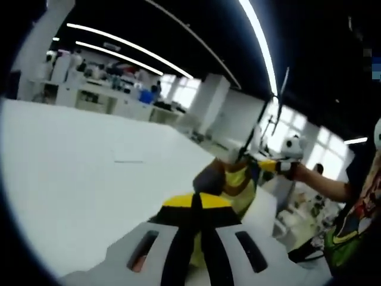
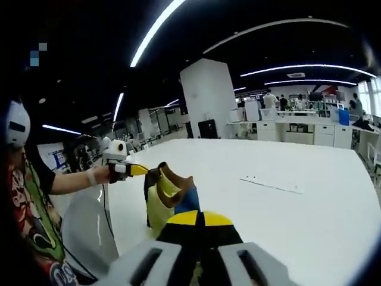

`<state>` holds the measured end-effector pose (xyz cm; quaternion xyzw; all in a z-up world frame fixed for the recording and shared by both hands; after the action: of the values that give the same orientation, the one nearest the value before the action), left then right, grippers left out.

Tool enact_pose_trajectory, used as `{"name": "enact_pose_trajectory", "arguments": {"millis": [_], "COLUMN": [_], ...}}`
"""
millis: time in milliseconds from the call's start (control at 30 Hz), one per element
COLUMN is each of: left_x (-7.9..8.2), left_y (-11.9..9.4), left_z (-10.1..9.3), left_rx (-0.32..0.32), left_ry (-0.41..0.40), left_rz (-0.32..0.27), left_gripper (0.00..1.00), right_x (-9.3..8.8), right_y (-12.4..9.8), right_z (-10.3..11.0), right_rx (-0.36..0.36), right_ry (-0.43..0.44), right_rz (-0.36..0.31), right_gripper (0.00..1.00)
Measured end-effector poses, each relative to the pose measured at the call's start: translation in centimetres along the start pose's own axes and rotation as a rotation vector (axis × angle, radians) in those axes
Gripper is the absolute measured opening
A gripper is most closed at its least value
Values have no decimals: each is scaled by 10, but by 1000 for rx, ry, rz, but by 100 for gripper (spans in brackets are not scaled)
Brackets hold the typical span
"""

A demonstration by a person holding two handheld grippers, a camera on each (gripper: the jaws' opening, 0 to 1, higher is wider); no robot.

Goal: Fold the garment on the visible template until the final outline fits inside the template.

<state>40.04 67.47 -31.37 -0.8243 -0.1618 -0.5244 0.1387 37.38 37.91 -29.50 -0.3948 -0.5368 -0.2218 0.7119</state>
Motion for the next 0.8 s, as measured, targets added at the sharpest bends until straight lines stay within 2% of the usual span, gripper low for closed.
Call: {"name": "enact_pose_trajectory", "arguments": {"millis": [267, 567, 700, 800], "left_x": [34, 71, 85, 89], "left_y": [-1, 10, 19, 28], "left_z": [9, 20, 35, 55], "left_rx": [36, 63, 106, 151], "left_ry": [49, 114, 150, 160], "left_rz": [-64, -106, -124, -126], "left_gripper": [0, 0, 0, 0], "right_x": [37, 65, 78, 82], "right_y": [16, 30, 44, 63], "right_z": [-6, -24, -36, -50], "right_rx": [11, -11, -23, -36], "right_ry": [-43, -61, -45, -53], "right_rz": [-65, -102, -118, -107], "right_gripper": [0, 0, 0, 0]}}
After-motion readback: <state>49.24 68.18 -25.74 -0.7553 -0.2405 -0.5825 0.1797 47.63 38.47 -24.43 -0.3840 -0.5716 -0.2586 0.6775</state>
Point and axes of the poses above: the point that each gripper's makers call its tool centre point, and the gripper's own axes: y roughly forward along the fingers, z roughly to its left, x roughly out of its top, the point moved 5 cm from there along -y, roughly backward along the fingers, and after that the axes turned 13 degrees about -x, right-handed, at the moved point
